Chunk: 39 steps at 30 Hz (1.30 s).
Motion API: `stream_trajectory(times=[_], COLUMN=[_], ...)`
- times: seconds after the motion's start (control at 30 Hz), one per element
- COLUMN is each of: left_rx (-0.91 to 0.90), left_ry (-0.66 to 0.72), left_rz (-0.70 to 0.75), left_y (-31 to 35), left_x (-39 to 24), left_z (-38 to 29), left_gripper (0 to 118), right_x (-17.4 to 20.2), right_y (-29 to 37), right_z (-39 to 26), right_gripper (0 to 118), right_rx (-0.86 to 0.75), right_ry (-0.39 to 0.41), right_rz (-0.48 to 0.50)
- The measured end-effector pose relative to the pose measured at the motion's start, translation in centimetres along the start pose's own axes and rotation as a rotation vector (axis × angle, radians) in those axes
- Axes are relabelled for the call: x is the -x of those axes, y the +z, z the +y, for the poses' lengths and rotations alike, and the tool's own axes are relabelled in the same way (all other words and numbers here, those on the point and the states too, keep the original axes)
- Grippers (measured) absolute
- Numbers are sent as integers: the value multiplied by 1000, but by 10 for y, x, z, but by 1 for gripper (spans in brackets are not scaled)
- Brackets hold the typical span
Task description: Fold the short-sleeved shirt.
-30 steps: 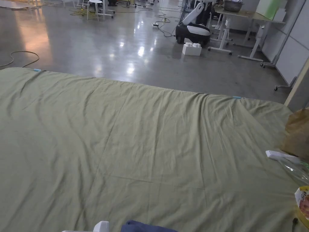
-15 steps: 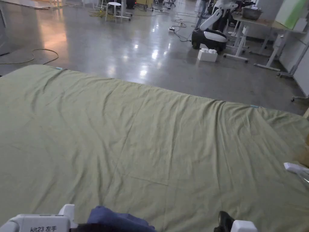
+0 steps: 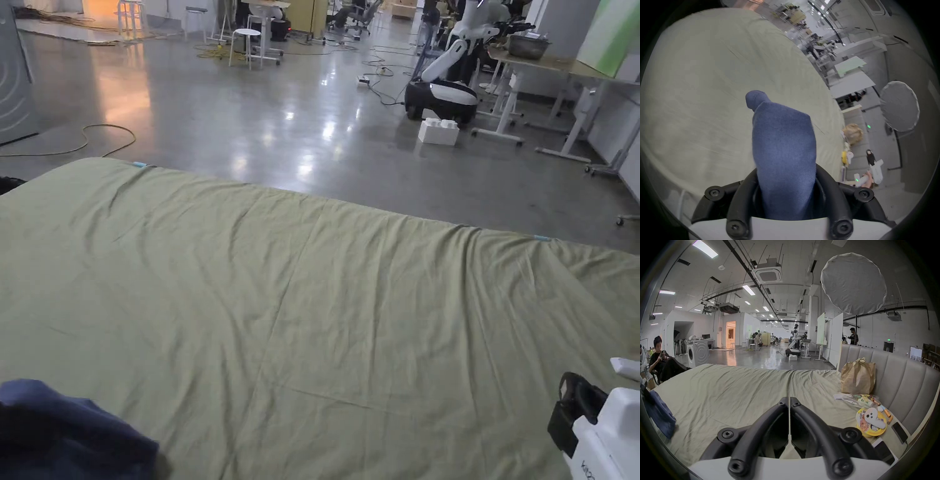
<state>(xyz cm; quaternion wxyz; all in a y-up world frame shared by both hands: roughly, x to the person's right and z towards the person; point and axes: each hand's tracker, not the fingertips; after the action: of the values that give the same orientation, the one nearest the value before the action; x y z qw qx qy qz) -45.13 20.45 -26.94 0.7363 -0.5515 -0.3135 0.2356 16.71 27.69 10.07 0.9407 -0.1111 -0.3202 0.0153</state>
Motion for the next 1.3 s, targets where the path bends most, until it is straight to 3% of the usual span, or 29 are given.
stream_trajectory(times=[0.17, 0.4, 0.5, 0.63, 0.77, 0.87, 1.07, 1.3], left_rx=[-17, 24, 36, -5, -47, -173, -285, -409], left_ry=[23, -61, -83, -131, -188, -233, -268, -384], left_rz=[141, 379, 470, 610, 729, 863, 730, 522], left_y=[31, 24, 15, 19, 34, 46, 32, -28], left_x=[17, 22, 19, 21, 23, 11, -7, -61], left_z=[25, 37, 35, 38, 45, 43, 33, -16], left_gripper=[28, 29, 39, 69, 72, 71, 71, 71], right_x=[-13, -19, -18, -17, -16, -13, -5, 11], right_y=[3, 4, 5, 3, 1, -2, -5, -6], right_z=[2, -7, -11, -13, -13, -14, -18, -17], right_gripper=[2, 2, 2, 2, 2, 2, 2, 2], right_rx=[-4, 23, 32, 43, 48, 53, 61, 50], right_ry=[-12, -12, -9, -3, -2, -5, -13, -24], right_rz=[-27, -40, -35, -26, -18, -12, 15, 40])
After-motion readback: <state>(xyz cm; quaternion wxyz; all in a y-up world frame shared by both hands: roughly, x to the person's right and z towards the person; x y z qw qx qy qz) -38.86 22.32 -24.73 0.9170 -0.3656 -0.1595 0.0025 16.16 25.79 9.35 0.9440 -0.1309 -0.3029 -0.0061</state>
